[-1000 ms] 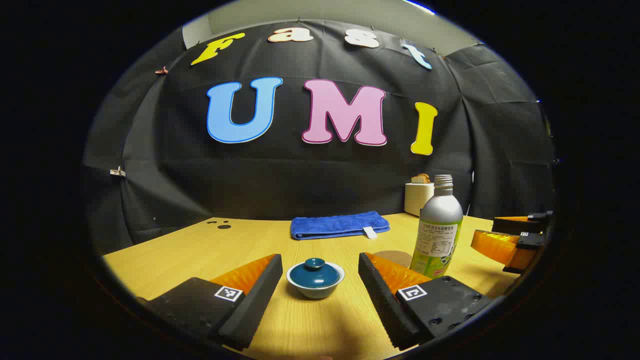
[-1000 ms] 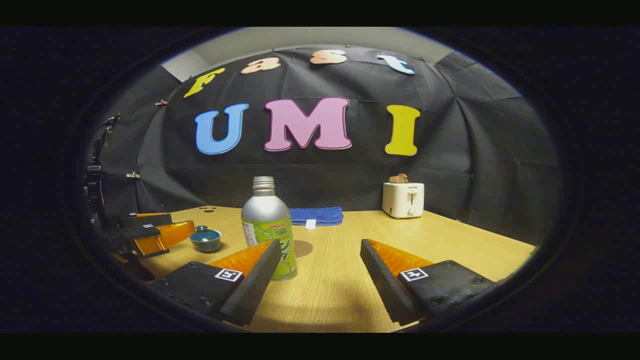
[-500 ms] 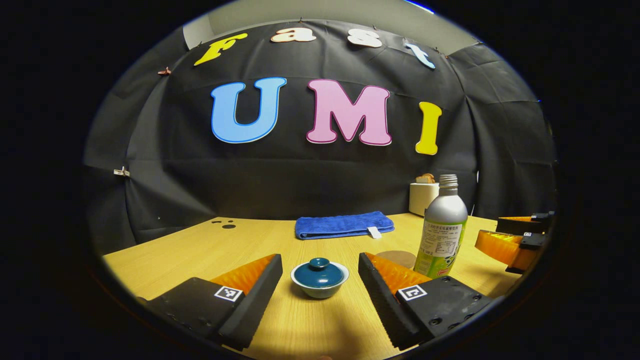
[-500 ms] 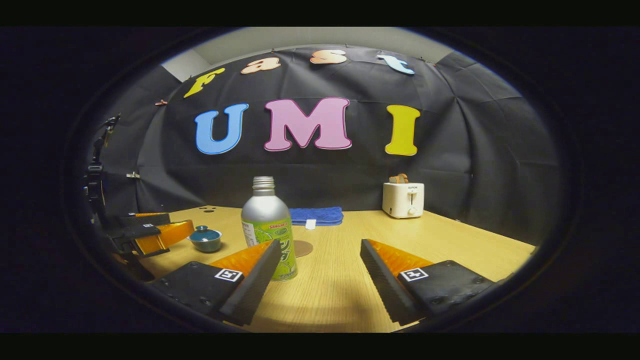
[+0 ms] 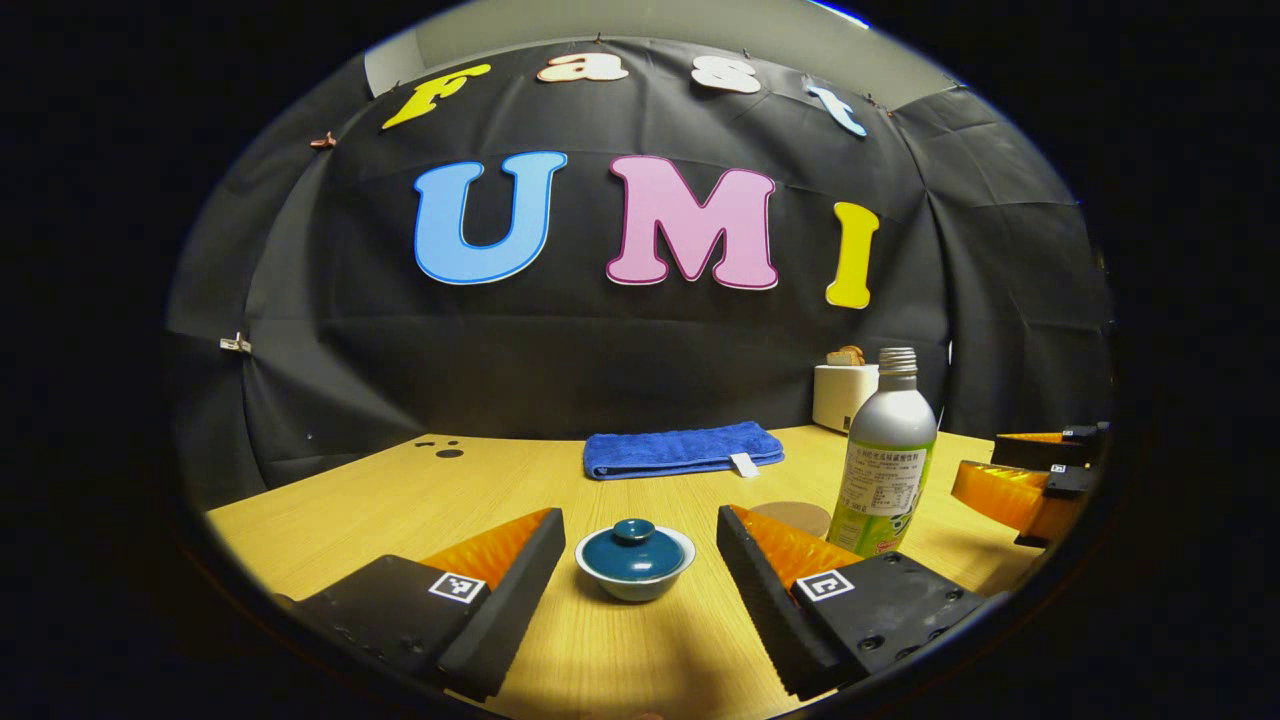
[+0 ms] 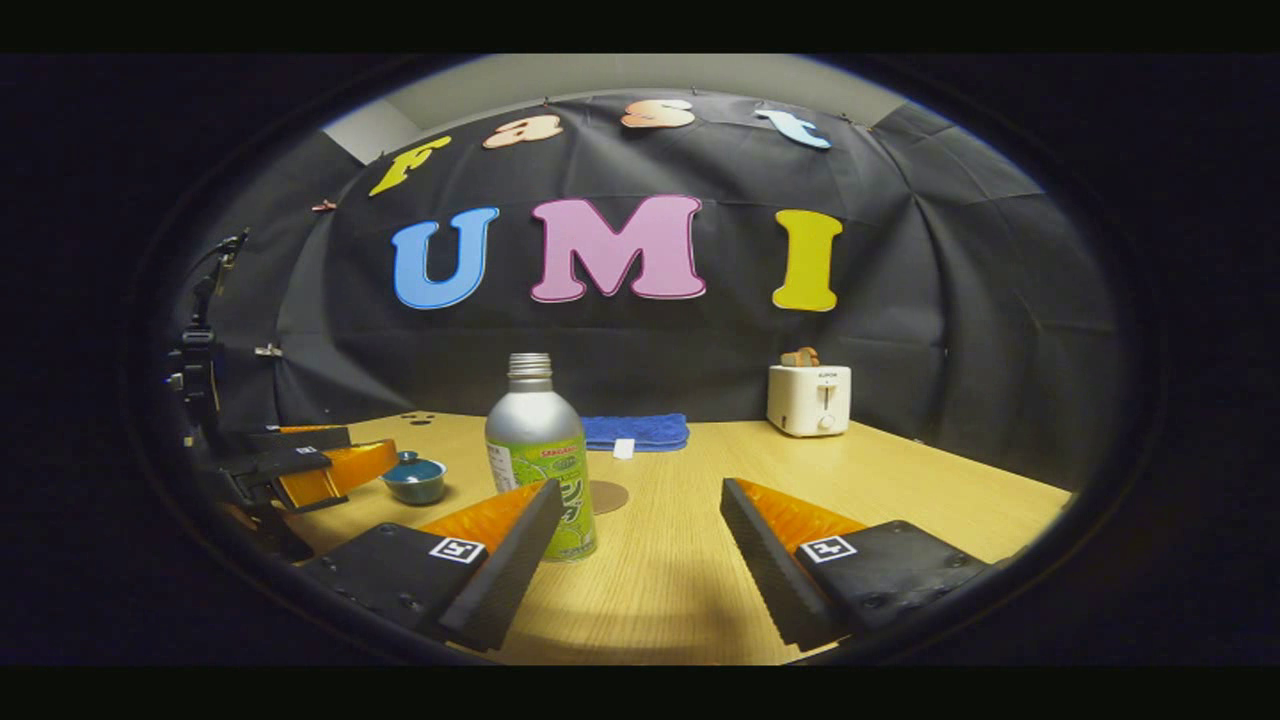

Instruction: Open the teacup lid with one hand, grasp the water bottle and pour water into the teacup with the other hand; after pouring, place the water bottle on the coaster and then close the teacup lid.

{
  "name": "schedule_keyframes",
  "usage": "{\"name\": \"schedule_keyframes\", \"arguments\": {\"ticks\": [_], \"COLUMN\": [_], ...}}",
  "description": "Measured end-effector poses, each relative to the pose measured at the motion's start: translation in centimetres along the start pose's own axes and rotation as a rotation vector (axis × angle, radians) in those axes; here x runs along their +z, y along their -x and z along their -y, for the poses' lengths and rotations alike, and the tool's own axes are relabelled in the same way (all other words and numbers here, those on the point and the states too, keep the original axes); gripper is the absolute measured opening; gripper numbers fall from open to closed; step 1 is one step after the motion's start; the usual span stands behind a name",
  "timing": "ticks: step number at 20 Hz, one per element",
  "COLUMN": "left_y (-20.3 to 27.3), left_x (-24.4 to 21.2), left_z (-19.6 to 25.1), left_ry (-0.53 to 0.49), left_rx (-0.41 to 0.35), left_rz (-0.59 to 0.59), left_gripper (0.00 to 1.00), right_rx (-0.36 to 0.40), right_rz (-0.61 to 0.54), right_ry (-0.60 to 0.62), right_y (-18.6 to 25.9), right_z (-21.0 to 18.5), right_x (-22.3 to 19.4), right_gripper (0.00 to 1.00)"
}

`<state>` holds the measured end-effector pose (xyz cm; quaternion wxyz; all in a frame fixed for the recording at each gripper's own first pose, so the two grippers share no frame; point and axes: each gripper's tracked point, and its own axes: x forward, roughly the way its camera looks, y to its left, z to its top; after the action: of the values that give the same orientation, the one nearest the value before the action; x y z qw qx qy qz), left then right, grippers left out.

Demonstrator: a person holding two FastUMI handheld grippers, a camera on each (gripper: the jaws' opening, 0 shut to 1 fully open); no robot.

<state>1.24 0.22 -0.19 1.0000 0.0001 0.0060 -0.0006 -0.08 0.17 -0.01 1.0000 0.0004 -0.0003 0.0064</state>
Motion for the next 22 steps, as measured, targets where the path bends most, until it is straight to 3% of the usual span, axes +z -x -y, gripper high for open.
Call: {"name": "schedule_keyframes", "arguments": {"ticks": [10, 15, 22], "left_y": [-4.5, -6.1, -6.5], "left_x": [-1.5, -2.6, -2.8], "left_z": [0.2, 0.2, 0.0], "left_ry": [-0.028, -0.07, -0.081], "left_rx": [-0.048, -0.036, -0.021], "left_rz": [-0.111, -0.181, -0.198], "left_gripper": [0.94, 0.75, 0.58], "right_rx": [0.016, 0.056, 0.106], "right_rz": [0.0, -0.002, -0.005], "right_ry": [0.0, -0.001, -0.003], "right_y": [0.0, 0.0, 0.4], "right_z": [-0.2, -1.0, -2.0], "right_x": [0.0, 0.0, -0.1], "right_gripper": [0.98, 0.98, 0.98]}}
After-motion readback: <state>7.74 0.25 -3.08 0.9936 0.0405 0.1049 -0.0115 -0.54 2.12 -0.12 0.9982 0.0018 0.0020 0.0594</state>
